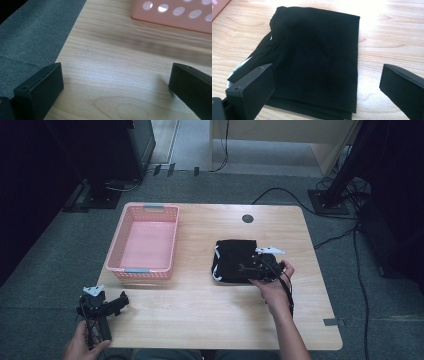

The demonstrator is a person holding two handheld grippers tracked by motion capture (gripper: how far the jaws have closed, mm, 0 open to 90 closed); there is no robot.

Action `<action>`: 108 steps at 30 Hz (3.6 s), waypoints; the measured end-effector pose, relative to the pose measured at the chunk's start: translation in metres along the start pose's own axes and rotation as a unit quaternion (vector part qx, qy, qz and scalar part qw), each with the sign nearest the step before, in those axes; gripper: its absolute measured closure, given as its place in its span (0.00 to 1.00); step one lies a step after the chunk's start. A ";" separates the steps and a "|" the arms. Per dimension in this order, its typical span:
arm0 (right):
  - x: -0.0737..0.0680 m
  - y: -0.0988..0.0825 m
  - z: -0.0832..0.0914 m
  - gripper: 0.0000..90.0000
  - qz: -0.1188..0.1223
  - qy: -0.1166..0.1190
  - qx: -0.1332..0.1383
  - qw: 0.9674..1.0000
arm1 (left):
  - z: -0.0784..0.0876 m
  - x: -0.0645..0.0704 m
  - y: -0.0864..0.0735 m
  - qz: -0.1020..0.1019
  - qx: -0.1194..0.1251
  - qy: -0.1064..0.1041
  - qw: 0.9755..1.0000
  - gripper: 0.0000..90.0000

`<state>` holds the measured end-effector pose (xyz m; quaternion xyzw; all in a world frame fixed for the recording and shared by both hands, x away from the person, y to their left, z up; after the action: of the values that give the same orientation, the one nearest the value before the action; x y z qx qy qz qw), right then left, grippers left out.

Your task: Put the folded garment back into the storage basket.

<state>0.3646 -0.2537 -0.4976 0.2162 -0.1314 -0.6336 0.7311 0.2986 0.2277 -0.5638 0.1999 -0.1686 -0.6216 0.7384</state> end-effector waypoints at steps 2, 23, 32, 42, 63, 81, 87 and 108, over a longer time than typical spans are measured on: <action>-0.002 0.002 -0.002 0.00 0.001 0.001 -0.002 1.000 | 0.000 0.000 0.000 0.000 0.000 0.000 1.000 0.00; -0.018 0.025 -0.028 0.00 0.006 -0.005 -0.005 1.000 | 0.000 0.000 0.000 0.000 0.000 0.000 1.000 0.00; -0.022 0.033 -0.040 0.00 0.006 -0.005 -0.004 1.000 | 0.000 0.000 0.000 0.000 -0.001 0.000 1.000 0.00; -0.023 0.037 -0.054 0.00 -0.008 -0.003 -0.006 1.000 | 0.000 0.000 0.000 0.000 -0.001 0.000 1.000 0.00; -0.032 0.052 -0.079 0.00 -0.025 -0.017 -0.005 1.000 | 0.000 0.000 0.000 0.000 -0.001 0.001 1.000 0.00; -0.035 0.035 -0.099 0.00 0.006 -0.040 0.028 0.999 | 0.000 0.000 0.000 0.001 -0.001 0.001 1.000 0.00; -0.035 0.034 -0.099 0.05 0.007 -0.037 0.033 0.999 | 0.000 0.000 0.000 0.002 0.000 0.002 1.000 0.00; -0.014 0.028 -0.087 0.72 -0.004 -0.075 0.072 0.995 | 0.000 0.000 0.000 0.002 0.001 0.001 1.000 0.00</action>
<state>0.4270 -0.2241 -0.5591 0.2206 -0.2302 -0.6396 0.6995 0.2983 0.2274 -0.5639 0.2009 -0.1686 -0.6194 0.7399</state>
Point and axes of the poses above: each handheld gripper's, and its own axes: z roughly backward along the jaws, y roughly out of its top, x roughly to its right, the point moved 6 cm from there along -z, roughly forward along the jaws, and after that the axes turned 15 degrees about -x, right-handed, at the moved point
